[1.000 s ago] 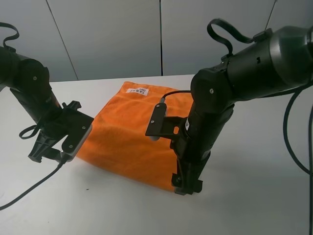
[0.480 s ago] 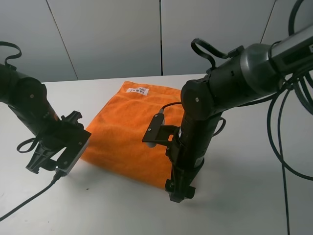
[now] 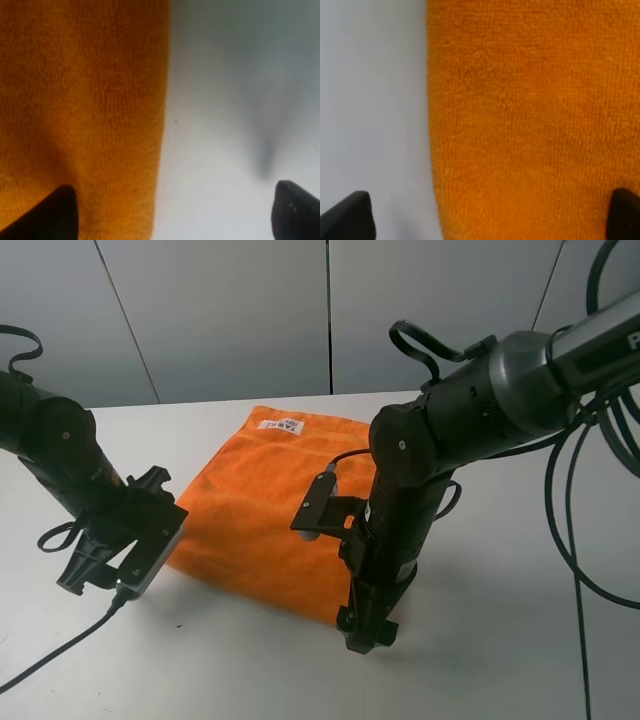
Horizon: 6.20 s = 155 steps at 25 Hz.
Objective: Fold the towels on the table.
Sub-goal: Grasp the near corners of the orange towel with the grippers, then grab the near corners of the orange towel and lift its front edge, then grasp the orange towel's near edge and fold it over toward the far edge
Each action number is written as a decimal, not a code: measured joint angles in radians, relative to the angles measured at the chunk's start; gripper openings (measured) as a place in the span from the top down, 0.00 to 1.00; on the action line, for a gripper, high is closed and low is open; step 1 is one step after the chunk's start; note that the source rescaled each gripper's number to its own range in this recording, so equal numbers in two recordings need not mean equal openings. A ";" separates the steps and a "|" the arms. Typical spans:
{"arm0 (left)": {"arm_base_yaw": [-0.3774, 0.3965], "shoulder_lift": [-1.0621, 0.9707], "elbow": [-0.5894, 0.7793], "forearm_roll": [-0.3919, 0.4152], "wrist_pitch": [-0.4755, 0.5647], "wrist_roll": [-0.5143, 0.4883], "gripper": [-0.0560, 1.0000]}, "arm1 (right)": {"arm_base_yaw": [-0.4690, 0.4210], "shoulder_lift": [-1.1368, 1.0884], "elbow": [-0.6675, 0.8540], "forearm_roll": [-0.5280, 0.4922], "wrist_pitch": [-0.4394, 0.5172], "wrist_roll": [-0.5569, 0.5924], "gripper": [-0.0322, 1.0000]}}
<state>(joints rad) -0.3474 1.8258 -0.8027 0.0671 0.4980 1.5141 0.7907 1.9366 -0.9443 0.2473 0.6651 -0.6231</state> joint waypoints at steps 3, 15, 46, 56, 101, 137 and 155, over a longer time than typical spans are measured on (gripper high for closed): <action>0.000 0.005 0.000 -0.029 0.000 0.033 0.01 | 0.000 0.000 0.000 0.000 -0.006 0.015 0.00; 0.000 0.049 0.022 -0.038 -0.037 0.056 0.01 | 0.000 0.014 0.000 0.000 -0.043 0.036 0.00; 0.000 0.049 0.022 -0.067 -0.060 0.014 0.04 | 0.105 0.050 -0.011 -0.320 -0.056 0.350 0.12; 0.000 0.058 0.022 -0.073 -0.142 -0.062 0.93 | 0.105 0.057 -0.018 -0.368 -0.068 0.353 0.96; -0.011 -0.235 -0.078 0.022 -0.231 -0.790 0.95 | -0.027 -0.142 -0.053 -1.100 0.039 0.589 0.97; -0.011 0.139 -0.267 0.090 -0.600 -0.781 0.95 | -0.343 0.014 -0.126 -1.369 -0.312 0.673 0.97; -0.011 0.293 -0.366 0.092 -0.654 -0.752 0.95 | -0.374 0.071 -0.126 -1.415 -0.360 0.742 0.97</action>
<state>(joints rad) -0.3585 2.1187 -1.1689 0.1591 -0.1565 0.7619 0.4164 2.0073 -1.0707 -1.1678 0.3049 0.1186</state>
